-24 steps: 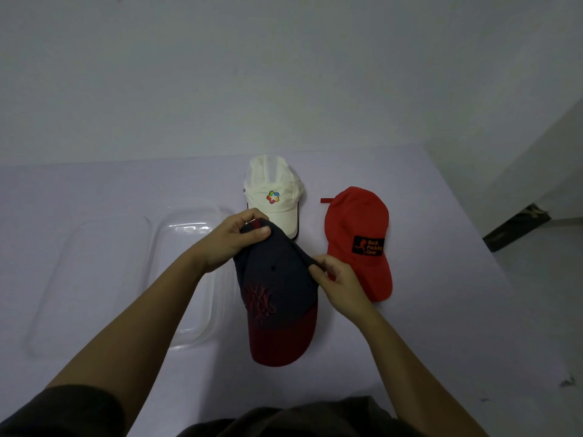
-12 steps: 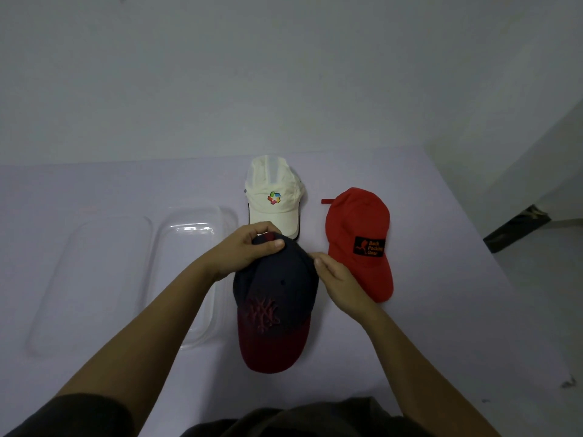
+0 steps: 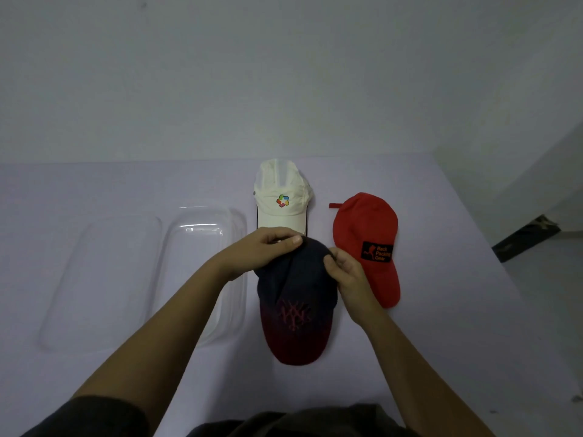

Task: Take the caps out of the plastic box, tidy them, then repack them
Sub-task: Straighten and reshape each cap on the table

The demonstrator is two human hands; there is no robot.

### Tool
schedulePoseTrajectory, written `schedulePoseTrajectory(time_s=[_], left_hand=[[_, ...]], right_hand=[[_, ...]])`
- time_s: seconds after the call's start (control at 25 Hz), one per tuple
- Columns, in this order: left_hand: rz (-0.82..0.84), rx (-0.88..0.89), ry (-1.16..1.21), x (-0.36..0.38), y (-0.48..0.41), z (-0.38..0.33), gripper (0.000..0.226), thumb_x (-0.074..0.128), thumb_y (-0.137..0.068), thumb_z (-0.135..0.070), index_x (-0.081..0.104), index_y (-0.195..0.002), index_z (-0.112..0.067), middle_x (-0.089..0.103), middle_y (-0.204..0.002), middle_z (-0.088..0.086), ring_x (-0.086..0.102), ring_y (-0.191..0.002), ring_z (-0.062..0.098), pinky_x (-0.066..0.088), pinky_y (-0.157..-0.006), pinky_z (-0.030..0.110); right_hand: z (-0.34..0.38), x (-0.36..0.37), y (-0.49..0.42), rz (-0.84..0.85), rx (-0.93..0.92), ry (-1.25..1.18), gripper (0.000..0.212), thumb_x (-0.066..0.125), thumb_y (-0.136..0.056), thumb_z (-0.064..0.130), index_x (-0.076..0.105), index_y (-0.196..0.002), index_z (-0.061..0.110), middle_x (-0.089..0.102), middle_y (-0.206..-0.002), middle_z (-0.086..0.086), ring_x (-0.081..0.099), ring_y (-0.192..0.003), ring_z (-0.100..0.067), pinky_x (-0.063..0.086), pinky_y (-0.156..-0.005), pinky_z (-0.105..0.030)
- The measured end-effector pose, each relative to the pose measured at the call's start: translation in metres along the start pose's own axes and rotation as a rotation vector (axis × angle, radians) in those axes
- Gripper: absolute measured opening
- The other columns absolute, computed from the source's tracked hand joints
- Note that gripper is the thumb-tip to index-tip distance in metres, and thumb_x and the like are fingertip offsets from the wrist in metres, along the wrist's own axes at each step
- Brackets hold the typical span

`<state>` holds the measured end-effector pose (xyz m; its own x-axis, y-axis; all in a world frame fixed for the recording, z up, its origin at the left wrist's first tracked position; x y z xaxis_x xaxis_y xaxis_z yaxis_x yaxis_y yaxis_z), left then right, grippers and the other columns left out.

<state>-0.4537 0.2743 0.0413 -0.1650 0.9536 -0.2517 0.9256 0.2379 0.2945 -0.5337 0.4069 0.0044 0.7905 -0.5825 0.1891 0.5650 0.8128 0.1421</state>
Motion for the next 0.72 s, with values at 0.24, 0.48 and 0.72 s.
schedulePoseTrajectory(time_s=[0.24,0.48,0.72], left_hand=[[0.1,-0.16,0.146,0.014,0.017,0.048,0.041,0.057,-0.085,-0.048,0.059,-0.112,-0.018,0.064,-0.111,0.0,0.063,-0.102,0.013,0.051,-0.088,0.025],[0.115,-0.101,0.236,0.016,0.015,0.041,0.042,0.056,-0.088,-0.039,0.058,-0.122,-0.013,0.064,-0.121,0.008,0.06,-0.113,0.021,0.046,-0.099,0.029],[0.178,-0.253,0.075,0.013,0.017,0.071,0.033,0.054,-0.09,-0.042,0.067,-0.108,-0.018,0.071,-0.107,0.0,0.067,-0.1,0.014,0.048,-0.087,0.024]], right_hand=[[-0.008,-0.018,-0.006,-0.148,0.06,-0.212,0.018,0.049,-0.09,0.027,0.063,-0.093,0.016,0.068,-0.094,-0.001,0.062,-0.092,-0.018,0.051,-0.084,-0.032],[-0.011,-0.018,-0.009,-0.083,0.021,-0.013,0.017,0.048,-0.089,0.036,0.057,-0.089,0.021,0.058,-0.095,-0.004,0.054,-0.092,-0.017,0.046,-0.085,-0.036],[-0.042,-0.03,-0.013,0.086,0.152,0.394,0.016,0.053,-0.094,0.028,0.058,-0.088,0.013,0.062,-0.084,-0.003,0.058,-0.082,-0.014,0.046,-0.076,-0.033]])
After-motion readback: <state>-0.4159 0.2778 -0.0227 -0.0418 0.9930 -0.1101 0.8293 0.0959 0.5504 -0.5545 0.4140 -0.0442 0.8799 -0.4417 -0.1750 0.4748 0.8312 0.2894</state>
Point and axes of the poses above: each hand's wrist, its own y-axis away from the middle knuckle, its own x-axis out of the palm, z = x × y, the point moved 7 cm from there along -y, towards the middle knuckle
